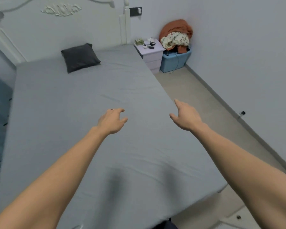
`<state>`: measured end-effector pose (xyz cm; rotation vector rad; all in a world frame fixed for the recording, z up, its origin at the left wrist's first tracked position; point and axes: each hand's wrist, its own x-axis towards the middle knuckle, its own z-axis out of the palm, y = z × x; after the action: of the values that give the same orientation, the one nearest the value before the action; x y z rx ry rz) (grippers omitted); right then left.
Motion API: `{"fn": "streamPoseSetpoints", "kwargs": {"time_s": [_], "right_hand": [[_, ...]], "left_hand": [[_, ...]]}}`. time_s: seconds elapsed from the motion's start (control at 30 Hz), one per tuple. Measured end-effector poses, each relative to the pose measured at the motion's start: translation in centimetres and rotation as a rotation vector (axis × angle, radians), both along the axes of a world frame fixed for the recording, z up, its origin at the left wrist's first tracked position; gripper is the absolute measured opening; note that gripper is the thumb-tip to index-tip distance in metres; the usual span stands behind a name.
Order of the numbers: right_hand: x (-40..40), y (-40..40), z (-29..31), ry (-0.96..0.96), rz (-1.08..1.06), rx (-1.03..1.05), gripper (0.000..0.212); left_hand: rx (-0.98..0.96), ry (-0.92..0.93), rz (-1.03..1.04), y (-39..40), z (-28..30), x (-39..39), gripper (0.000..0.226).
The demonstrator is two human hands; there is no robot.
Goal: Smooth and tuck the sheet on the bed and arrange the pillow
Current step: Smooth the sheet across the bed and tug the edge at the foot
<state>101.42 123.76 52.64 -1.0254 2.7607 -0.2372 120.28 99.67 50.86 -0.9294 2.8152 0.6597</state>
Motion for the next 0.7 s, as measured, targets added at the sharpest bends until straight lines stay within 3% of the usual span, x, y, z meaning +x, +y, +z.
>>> {"fn": "streamPoseSetpoints", "kwargs": {"time_s": [0.2, 0.4, 0.7], "right_hand": [[-9.6, 5.5, 2.0, 0.012, 0.013, -0.028, 0.051], [-18.3, 9.5, 2.5, 0.095, -0.037, -0.005, 0.052], [-34.4, 12.4, -1.8, -0.015, 0.152, -0.080, 0.057]], "left_hand": [[0.060, 0.023, -0.031, 7.2, 1.9, -12.7, 0.038], [0.076, 0.043, -0.126, 9.3, 1.3, -21.9, 0.041], [0.110, 0.039, 0.048, 14.1, -3.3, -35.2, 0.054]]}}
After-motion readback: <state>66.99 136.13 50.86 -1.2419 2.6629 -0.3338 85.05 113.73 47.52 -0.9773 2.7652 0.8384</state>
